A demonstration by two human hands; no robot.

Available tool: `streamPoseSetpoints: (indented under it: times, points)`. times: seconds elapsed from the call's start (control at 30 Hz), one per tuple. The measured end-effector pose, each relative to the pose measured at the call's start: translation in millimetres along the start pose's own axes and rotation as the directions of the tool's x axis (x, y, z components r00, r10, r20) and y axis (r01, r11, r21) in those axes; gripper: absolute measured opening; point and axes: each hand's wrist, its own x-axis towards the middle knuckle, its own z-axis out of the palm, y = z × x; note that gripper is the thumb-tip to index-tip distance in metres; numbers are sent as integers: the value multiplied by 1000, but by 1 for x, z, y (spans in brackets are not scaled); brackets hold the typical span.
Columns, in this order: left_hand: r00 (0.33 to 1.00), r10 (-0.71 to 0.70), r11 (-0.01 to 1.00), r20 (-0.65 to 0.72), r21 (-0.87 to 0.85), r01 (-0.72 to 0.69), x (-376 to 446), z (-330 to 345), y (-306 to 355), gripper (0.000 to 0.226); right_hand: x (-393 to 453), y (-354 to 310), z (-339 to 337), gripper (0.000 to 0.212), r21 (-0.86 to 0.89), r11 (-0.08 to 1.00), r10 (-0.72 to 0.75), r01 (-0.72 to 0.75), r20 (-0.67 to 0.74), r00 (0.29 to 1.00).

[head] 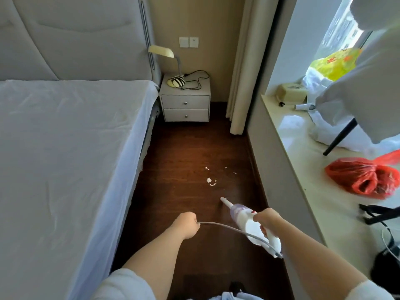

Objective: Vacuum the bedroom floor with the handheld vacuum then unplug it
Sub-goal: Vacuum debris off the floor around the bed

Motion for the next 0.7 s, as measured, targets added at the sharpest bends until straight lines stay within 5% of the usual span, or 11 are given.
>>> streamPoseSetpoints:
  times: [0.7]
  points:
    - [1000, 2, 999, -10, 38, -2, 25, 18, 40, 20, 34, 19, -57, 35, 153, 986, 76, -68, -44, 996]
